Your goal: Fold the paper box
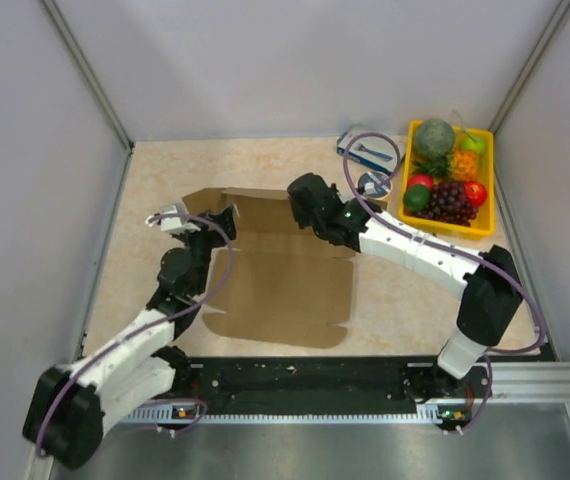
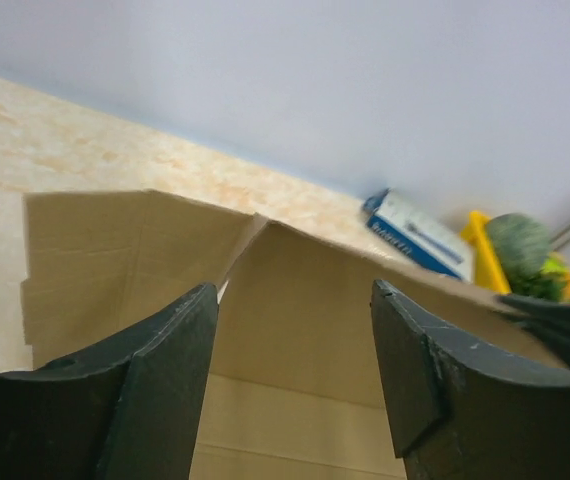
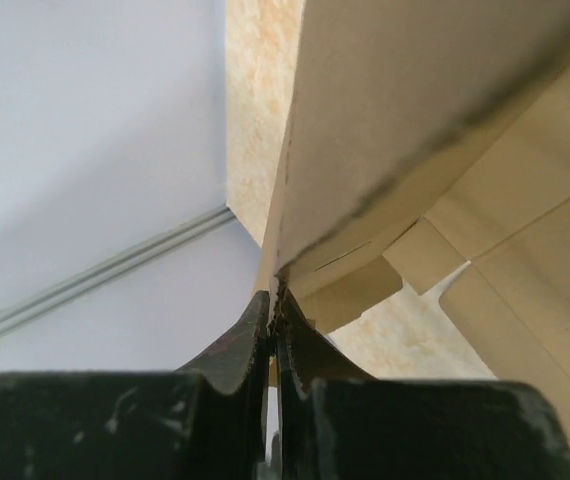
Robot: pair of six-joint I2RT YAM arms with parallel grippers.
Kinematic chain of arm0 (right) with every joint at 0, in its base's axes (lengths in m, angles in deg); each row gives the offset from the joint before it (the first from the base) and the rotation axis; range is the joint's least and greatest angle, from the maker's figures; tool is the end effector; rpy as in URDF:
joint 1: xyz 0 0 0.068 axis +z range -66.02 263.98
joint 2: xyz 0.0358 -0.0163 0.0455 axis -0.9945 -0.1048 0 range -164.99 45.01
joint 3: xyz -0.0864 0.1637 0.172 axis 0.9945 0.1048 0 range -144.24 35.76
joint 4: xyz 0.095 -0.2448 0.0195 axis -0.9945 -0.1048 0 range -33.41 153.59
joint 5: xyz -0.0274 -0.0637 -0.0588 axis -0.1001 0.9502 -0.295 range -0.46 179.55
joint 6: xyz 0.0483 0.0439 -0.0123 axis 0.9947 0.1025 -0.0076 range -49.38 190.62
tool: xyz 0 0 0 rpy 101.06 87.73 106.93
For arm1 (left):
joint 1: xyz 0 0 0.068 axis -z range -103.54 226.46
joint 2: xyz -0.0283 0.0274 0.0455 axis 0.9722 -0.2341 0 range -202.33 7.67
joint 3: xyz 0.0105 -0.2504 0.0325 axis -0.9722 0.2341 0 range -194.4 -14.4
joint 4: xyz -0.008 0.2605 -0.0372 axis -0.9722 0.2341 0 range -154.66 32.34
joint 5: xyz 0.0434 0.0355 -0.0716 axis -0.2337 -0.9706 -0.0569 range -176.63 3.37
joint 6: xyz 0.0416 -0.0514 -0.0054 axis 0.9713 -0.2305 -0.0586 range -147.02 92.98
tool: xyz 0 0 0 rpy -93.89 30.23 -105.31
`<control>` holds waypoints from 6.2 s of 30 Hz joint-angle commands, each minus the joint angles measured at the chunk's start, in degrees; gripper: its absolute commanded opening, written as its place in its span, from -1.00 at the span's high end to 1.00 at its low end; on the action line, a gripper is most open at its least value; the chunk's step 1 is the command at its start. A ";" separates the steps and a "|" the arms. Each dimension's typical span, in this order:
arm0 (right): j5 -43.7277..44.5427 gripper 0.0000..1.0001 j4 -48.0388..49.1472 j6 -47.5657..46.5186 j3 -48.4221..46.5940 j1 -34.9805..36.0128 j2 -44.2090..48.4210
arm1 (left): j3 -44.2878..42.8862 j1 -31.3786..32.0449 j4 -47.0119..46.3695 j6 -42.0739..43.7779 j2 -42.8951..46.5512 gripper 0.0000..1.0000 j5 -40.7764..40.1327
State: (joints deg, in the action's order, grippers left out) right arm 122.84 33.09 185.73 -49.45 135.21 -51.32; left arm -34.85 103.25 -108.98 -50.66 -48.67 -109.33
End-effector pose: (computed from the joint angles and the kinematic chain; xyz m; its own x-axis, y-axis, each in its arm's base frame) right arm 0.2660 0.2852 0.2879 -0.1807 0.9834 -0.0128 0.5443 0.1109 0.8315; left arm 0.2249 -0.0908 0.2377 0.0896 -0.4597 -0.8835 0.1212 0.8856 -0.4484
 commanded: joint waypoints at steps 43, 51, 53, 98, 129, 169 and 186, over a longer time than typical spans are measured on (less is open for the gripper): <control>-19.15 1.00 45.53 -29.86 40.74 -15.45 19.95 | -25.00 -27.40 47.65 -2.65 -22.34 0.32 54.34; -19.15 1.00 45.53 -30.21 40.91 -15.54 20.05 | -21.66 -27.40 47.93 -5.00 -15.21 0.09 55.38; -19.50 1.00 45.97 -29.85 40.91 -15.54 20.05 | -20.69 -27.14 45.72 -7.81 -15.21 0.01 56.72; -18.27 1.00 40.70 -26.16 40.21 -16.24 20.66 | -8.21 1.78 45.03 -24.10 -11.01 0.92 12.05; -19.24 1.00 41.58 -25.90 39.42 -16.33 20.48 | -29.74 -5.69 51.35 -4.21 -21.01 0.59 17.50; -24.68 1.00 39.30 -48.11 56.21 -16.24 35.24 | -5.84 1.34 25.16 -14.43 -2.99 1.00 29.46; -22.22 1.00 39.82 -38.82 54.18 -16.42 33.41 | -4.95 7.65 47.38 -16.88 17.39 0.50 11.10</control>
State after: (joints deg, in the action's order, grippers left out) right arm 101.01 77.81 147.00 6.44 118.66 -15.58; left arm -40.51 107.79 -64.39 -67.14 -36.14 -91.28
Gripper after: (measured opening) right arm 0.013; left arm 0.381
